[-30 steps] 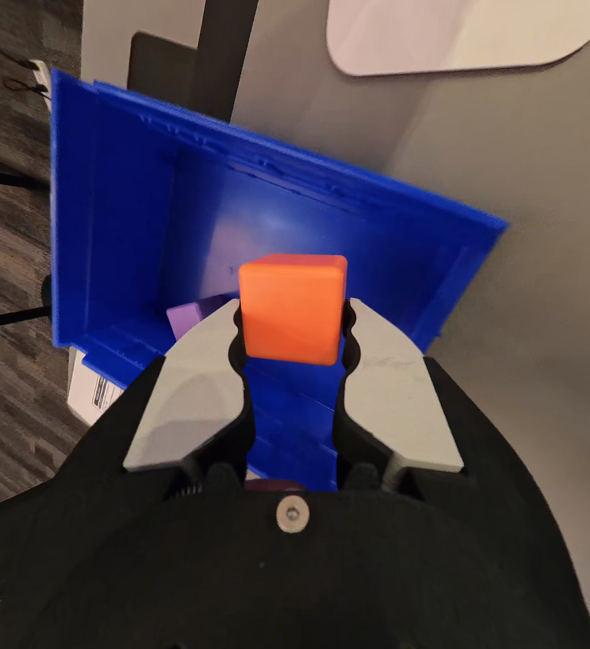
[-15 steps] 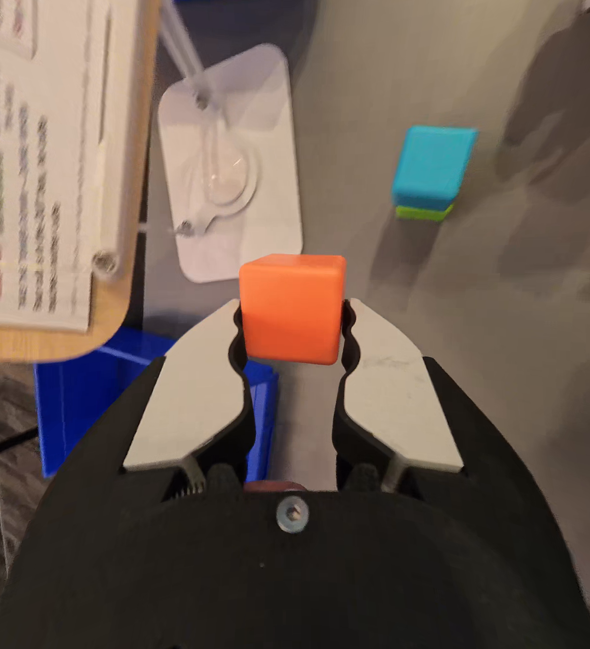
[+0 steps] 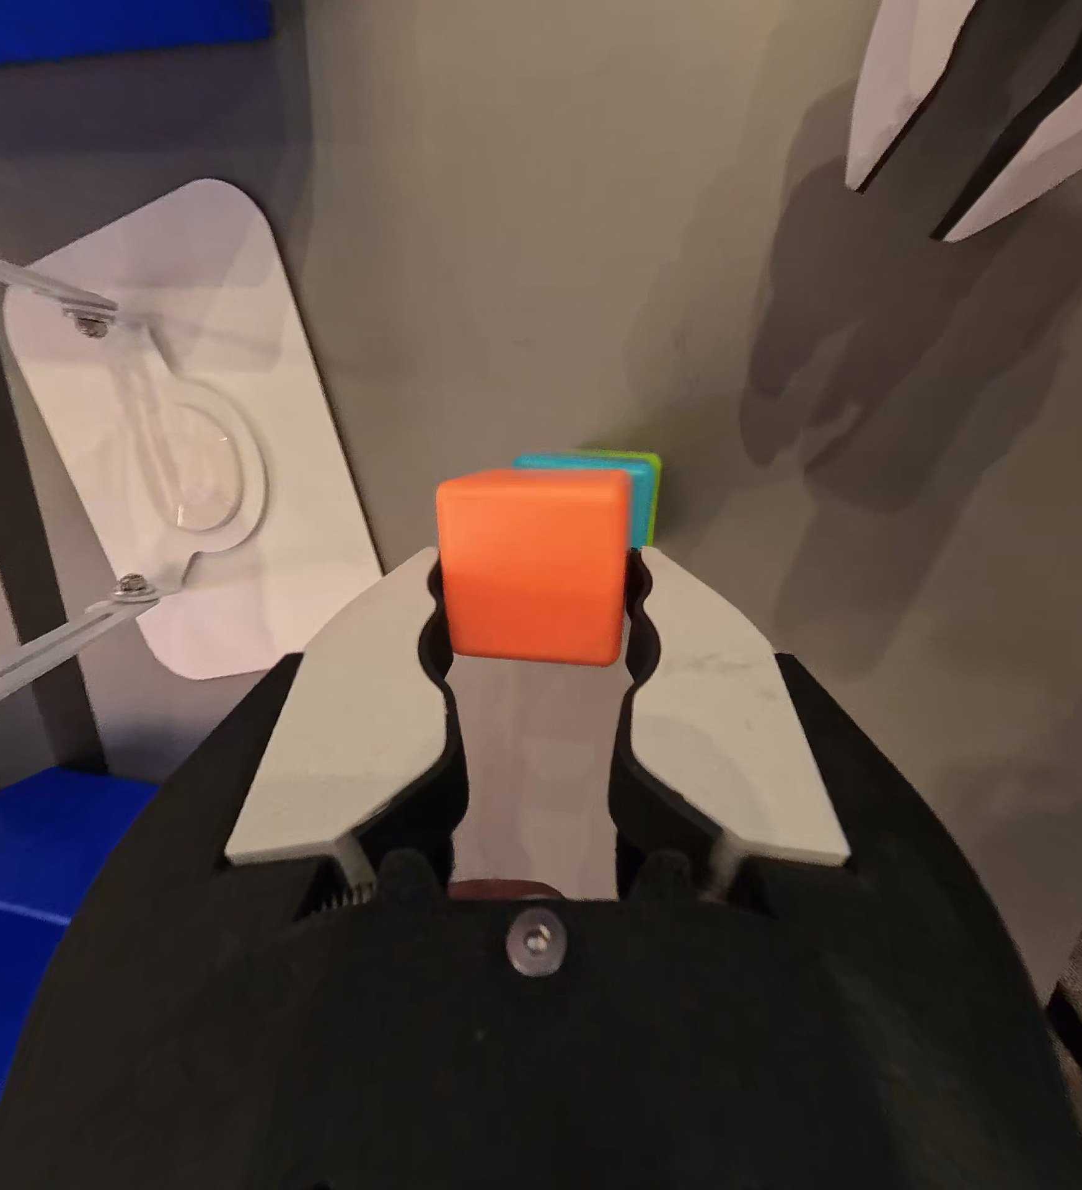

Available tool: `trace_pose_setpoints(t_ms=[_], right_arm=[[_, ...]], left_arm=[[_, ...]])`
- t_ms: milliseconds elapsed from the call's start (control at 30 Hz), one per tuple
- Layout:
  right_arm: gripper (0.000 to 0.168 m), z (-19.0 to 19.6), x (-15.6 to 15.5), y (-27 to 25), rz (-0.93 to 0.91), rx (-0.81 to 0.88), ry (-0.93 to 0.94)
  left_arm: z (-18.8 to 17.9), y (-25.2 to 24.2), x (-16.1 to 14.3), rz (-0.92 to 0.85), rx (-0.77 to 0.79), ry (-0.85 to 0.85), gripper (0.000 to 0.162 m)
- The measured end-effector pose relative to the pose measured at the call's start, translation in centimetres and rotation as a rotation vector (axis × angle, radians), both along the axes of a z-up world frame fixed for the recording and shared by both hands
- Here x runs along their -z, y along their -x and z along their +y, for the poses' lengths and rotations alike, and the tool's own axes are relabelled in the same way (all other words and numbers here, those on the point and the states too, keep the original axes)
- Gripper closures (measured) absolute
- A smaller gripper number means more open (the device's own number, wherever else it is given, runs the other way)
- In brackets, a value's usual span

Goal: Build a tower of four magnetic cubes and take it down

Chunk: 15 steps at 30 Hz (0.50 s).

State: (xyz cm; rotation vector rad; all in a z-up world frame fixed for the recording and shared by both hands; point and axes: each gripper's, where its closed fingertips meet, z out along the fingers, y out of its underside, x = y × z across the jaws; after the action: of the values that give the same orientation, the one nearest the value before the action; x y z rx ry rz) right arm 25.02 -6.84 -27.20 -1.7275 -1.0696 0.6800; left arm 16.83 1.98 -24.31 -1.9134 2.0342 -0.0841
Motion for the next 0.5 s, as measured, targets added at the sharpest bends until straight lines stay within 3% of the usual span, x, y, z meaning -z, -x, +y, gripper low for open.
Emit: trace_pose_setpoints(t_ms=[500], right_arm=[[0.147, 0.00, 0.00, 0.00, 0.000, 0.000, 0.001]], left_arm=[[-0.39, -0.77, 0.04, -0.036, 0.032, 0.028, 0.111]])
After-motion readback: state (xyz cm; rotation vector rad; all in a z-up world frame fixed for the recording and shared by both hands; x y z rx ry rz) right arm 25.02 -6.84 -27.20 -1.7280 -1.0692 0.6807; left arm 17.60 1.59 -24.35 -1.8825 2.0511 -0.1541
